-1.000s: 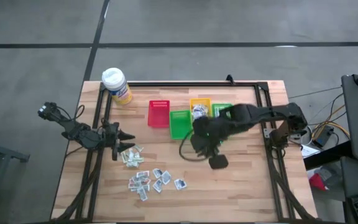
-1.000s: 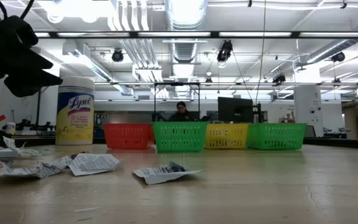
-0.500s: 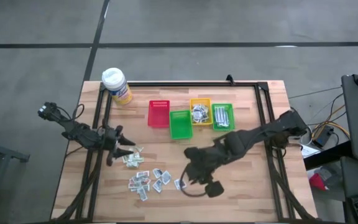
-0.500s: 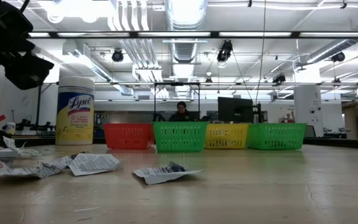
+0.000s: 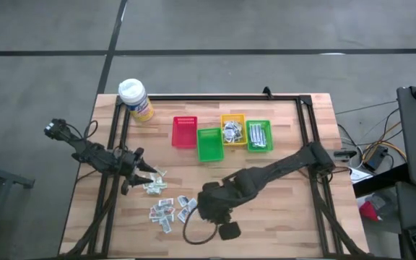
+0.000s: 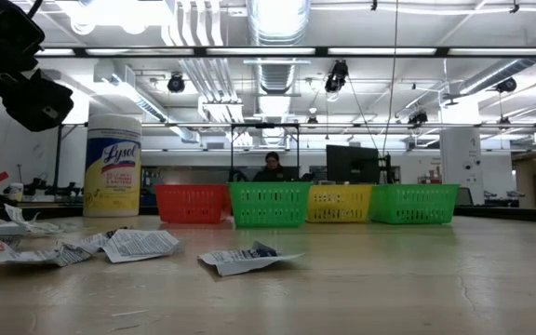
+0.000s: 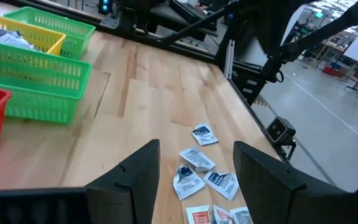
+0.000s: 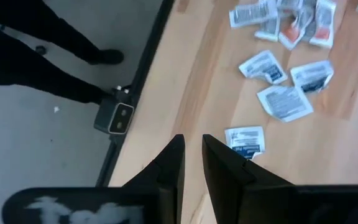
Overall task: Pick & Place First Aid Supplies
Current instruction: Put the alcohol pad into the yellow basket
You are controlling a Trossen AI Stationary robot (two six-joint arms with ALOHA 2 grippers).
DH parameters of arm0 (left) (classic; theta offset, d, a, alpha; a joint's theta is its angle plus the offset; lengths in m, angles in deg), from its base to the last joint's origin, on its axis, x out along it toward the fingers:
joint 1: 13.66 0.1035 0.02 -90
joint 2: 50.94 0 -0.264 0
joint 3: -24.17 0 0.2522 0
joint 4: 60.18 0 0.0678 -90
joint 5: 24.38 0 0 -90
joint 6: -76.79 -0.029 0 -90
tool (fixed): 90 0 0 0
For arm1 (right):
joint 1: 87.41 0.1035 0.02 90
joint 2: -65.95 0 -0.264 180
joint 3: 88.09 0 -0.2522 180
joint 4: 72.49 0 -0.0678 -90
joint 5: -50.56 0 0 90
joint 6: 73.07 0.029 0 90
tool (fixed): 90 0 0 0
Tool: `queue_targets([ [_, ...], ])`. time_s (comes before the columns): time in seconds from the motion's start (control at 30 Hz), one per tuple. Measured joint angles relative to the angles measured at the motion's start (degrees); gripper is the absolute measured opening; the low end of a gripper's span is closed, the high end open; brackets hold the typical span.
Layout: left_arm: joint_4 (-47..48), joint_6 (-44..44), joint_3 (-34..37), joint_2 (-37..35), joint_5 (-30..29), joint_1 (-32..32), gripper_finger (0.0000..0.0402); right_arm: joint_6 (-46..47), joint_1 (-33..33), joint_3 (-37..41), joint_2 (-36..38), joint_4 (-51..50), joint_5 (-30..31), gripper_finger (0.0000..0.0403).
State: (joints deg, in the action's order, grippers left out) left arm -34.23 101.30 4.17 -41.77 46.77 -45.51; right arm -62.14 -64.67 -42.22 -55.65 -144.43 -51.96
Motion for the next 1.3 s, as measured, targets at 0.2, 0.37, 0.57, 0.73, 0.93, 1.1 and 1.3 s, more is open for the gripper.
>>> queue_targets([
  [0.2, 0.34, -2.05, 0.0, 0.04, 0.07, 0.01, 0.0197, 6.14, 0.0, -9.57, -7.96, -7.3, 0.25, 0.0054],
  [0.37, 0.37, -2.11, -0.04, 0.07, 1.2, 0.0, 0.0197, 13.18, -0.07, -14.61, -13.6, -11.53, 0.42, 0.0055],
  [0.57, 0.48, -2.35, -0.04, 0.07, 1.9, 0.02, 0.0197, 22.27, -0.11, -14.3, -16.18, -12.36, 0.42, 0.0065],
  [0.73, 0.76, -3.47, -0.04, 0.07, 2.01, 0.02, 0.0197, 23.41, -0.63, -14.21, -16.37, -11.7, 0.72, 0.0078],
  [0.93, 0.8, -3.45, -0.04, 0.07, 2.08, 0.01, 0.0197, 24.93, -1.72, -13.56, -16.37, -11.35, 1.79, 0.0093],
  [1.1, 0.77, -3.43, -0.04, 0.07, 2.1, 0.02, 0.0197, 24.98, -2.37, -12.3, -16.37, -11.02, 1.84, 0.0113],
  [1.3, 0.74, -3.4, -0.04, 0.07, 2.1, 0.0, 0.0197, 25.13, -2.91, -9.22, -16.37, -8.99, 1.87, 0.0138],
])
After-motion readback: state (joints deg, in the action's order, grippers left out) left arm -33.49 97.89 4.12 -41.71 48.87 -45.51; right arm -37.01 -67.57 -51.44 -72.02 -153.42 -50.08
